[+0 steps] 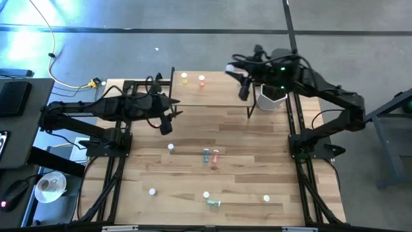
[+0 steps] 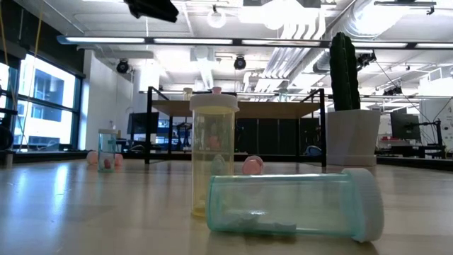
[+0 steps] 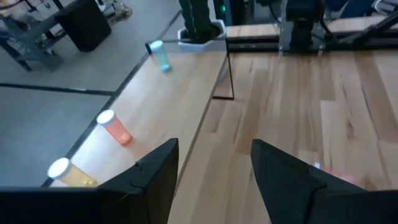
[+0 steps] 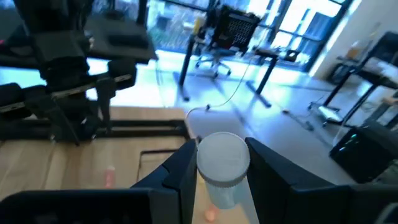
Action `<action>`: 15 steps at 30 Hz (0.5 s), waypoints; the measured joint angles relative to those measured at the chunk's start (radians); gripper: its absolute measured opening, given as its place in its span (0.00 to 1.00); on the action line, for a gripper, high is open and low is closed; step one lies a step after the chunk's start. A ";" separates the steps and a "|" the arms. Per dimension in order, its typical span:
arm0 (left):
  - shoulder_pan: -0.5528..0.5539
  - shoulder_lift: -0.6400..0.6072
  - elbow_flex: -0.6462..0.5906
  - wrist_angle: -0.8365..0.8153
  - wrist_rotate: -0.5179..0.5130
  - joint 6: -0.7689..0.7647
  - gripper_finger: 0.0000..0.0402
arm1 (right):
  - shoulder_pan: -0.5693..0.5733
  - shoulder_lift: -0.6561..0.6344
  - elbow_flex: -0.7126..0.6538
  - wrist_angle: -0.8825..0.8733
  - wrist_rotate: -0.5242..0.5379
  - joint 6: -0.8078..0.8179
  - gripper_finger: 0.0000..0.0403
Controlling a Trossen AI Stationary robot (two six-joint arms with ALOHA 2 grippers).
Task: Pick and place medicine bottles onto shelf by color
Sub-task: Put the top left blue pill bottle on the shelf
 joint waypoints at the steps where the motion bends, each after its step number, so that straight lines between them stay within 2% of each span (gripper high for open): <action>1: 0.000 -0.009 0.000 -0.001 0.000 0.000 0.47 | -0.005 -0.012 0.000 -0.009 0.001 0.000 0.26; 4: 0.000 -0.029 0.000 -0.012 0.000 0.000 0.47 | -0.014 -0.041 -0.031 -0.027 0.001 0.018 0.26; 7: 0.000 -0.038 -0.001 -0.040 0.000 -0.002 0.47 | -0.030 -0.055 -0.134 0.002 0.001 0.046 0.26; 15: 0.000 -0.040 -0.040 -0.051 0.010 -0.034 0.47 | -0.126 -0.047 -0.427 0.302 -0.034 0.172 0.26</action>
